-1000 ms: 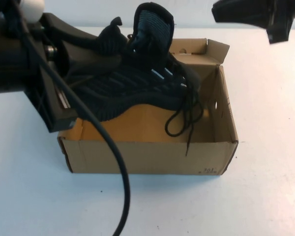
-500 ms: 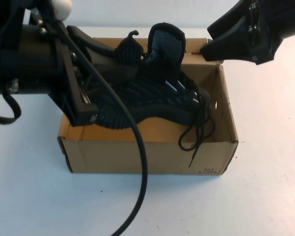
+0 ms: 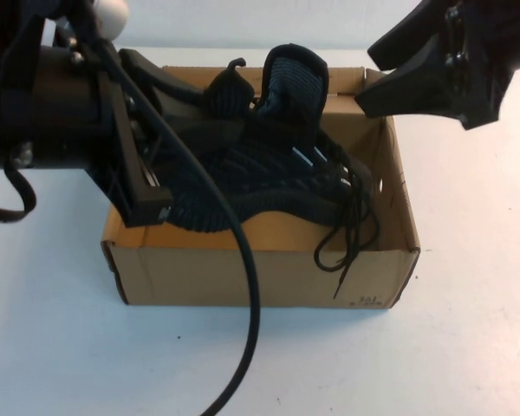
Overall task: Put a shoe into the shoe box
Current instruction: Hand over the shoe
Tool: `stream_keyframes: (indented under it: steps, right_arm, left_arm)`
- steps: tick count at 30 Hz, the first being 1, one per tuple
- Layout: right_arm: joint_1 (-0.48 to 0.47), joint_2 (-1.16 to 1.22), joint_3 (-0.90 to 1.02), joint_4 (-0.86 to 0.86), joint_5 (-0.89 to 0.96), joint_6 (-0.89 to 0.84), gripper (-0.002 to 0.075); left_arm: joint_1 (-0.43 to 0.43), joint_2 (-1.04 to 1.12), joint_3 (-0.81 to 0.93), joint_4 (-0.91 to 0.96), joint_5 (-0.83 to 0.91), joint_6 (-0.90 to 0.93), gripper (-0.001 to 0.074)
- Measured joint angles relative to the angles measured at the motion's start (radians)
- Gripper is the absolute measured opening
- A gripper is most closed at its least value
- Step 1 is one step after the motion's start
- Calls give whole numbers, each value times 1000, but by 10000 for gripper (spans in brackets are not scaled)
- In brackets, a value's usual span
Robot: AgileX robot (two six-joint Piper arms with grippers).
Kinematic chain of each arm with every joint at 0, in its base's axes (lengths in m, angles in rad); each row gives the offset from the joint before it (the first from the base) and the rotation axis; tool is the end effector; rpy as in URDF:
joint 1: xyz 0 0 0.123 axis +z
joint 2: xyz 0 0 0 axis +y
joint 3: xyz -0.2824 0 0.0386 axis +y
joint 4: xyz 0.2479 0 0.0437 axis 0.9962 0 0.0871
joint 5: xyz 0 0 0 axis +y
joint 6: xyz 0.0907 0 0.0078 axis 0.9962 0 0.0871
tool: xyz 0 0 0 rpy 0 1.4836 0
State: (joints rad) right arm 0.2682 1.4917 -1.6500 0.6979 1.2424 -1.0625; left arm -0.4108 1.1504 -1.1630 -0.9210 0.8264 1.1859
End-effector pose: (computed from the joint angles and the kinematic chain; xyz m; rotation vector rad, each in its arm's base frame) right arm 0.2731 0.1325 0.4328 -1.3941 1.8352 0.5424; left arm 0.1920 -0.1418 0.4092 1.1784 1.6237 -0.6086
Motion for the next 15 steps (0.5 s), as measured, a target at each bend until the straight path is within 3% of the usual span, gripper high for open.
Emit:
stream_keyframes:
  steps: [15]
  right_arm:
    - [0,-105,100,144,2,-5,388]
  left_arm:
    - [0,-21,-11,56,114,6,67]
